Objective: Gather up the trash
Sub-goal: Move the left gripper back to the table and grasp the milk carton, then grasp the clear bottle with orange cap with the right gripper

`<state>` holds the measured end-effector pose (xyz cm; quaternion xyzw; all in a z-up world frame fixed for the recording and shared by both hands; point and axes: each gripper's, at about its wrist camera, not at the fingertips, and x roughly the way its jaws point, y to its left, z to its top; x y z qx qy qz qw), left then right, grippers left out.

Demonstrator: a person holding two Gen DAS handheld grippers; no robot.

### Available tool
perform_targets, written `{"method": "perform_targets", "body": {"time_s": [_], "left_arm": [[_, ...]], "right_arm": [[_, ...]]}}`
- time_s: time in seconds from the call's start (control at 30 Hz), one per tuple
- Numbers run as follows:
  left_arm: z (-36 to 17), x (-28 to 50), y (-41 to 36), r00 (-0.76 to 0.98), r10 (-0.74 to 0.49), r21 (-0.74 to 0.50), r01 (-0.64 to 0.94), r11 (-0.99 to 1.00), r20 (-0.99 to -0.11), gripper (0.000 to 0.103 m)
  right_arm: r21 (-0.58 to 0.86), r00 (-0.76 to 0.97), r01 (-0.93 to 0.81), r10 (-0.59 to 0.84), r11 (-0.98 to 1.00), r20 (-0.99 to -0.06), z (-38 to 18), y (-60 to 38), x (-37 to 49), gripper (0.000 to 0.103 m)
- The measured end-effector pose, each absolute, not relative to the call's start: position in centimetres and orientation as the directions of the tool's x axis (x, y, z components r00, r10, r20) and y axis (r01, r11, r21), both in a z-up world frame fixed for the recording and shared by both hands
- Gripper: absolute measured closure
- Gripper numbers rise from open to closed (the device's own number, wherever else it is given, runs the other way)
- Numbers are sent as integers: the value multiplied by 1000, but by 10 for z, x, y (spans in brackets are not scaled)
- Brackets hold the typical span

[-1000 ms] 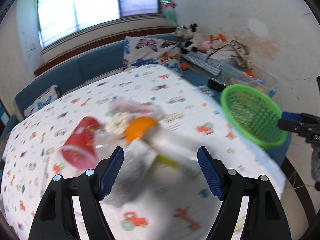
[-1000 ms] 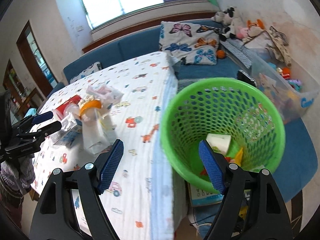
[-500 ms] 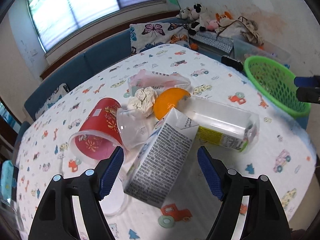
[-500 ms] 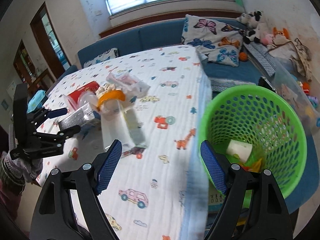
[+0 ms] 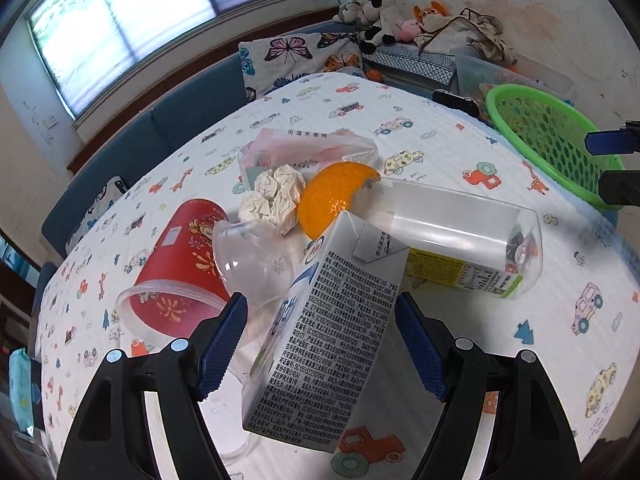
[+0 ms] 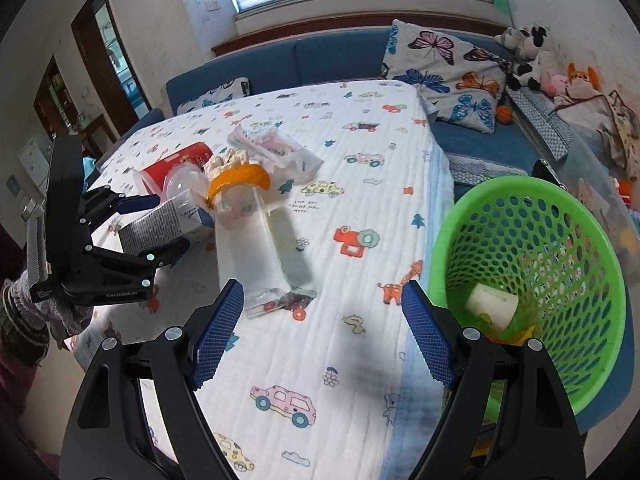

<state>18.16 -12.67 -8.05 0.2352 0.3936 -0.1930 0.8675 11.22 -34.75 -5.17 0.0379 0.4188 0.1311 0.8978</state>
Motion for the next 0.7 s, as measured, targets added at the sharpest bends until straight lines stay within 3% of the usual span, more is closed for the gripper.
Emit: {"method": "perform_targets", "body": {"time_s": [0.1, 0.33, 0.7], "left_arm": [[-82, 182, -125, 605, -162, 233, 519, 822, -779, 50], [-70, 174, -114, 627, -189, 190, 486, 853, -756, 63], [-37, 153, -86, 680, -231, 103, 413, 905, -696, 64]], "right_arm": [[181, 607, -210, 273, 961, -746, -54, -345, 115, 22], [173, 593, -243, 287, 955, -752, -56, -332, 124, 22], [151, 554, -338, 327, 929, -765, -63, -294, 145, 22]]}}
